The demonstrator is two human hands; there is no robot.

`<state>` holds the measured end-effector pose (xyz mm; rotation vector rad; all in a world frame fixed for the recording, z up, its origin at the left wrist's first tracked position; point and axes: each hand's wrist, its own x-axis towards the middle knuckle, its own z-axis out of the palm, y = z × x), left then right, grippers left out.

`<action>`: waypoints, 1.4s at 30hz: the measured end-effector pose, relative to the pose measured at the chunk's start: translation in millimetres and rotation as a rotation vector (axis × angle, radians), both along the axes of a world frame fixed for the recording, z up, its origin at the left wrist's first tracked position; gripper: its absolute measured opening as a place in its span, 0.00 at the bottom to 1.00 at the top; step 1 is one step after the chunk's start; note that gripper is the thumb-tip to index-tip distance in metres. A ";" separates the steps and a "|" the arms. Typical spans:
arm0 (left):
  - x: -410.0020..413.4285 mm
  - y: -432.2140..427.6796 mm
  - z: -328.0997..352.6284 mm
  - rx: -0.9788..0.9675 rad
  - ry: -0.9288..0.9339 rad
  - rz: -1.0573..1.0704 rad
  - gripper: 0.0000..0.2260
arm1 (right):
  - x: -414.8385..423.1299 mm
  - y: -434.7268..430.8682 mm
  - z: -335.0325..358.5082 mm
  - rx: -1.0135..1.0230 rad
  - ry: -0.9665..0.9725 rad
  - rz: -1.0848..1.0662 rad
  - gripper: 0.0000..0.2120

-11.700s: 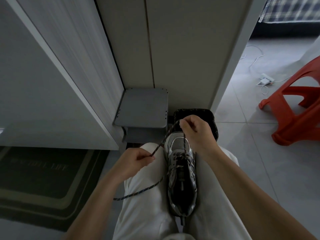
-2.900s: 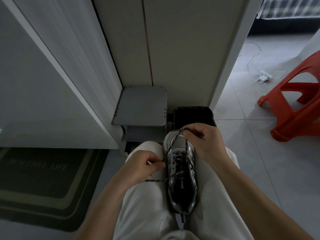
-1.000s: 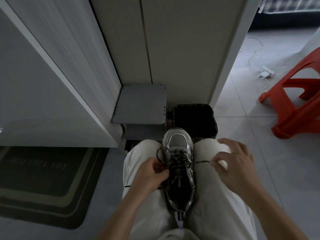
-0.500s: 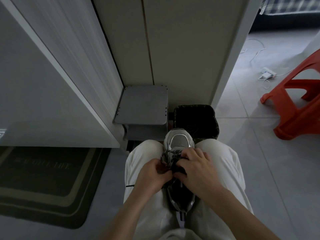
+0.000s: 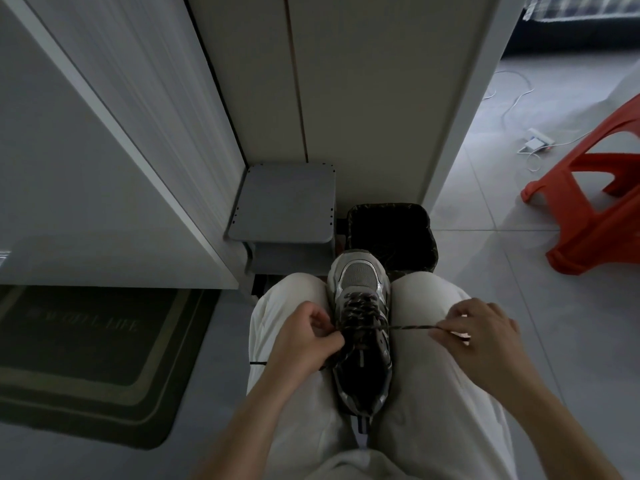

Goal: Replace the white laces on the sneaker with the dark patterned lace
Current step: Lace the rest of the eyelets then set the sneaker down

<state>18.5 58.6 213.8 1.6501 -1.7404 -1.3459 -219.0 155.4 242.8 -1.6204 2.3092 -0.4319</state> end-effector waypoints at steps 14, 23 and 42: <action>20.1 -2.6 45.9 0.022 -0.053 -0.442 0.13 | -17.0 6.5 -2.1 0.159 -0.080 0.057 0.03; 48.5 -18.4 31.0 0.025 -0.449 -0.410 0.09 | -22.1 6.5 5.5 0.386 0.327 0.023 0.07; -27.9 41.7 22.4 -0.136 -0.267 -0.402 0.08 | 37.2 -18.4 1.5 0.067 -0.575 0.033 0.07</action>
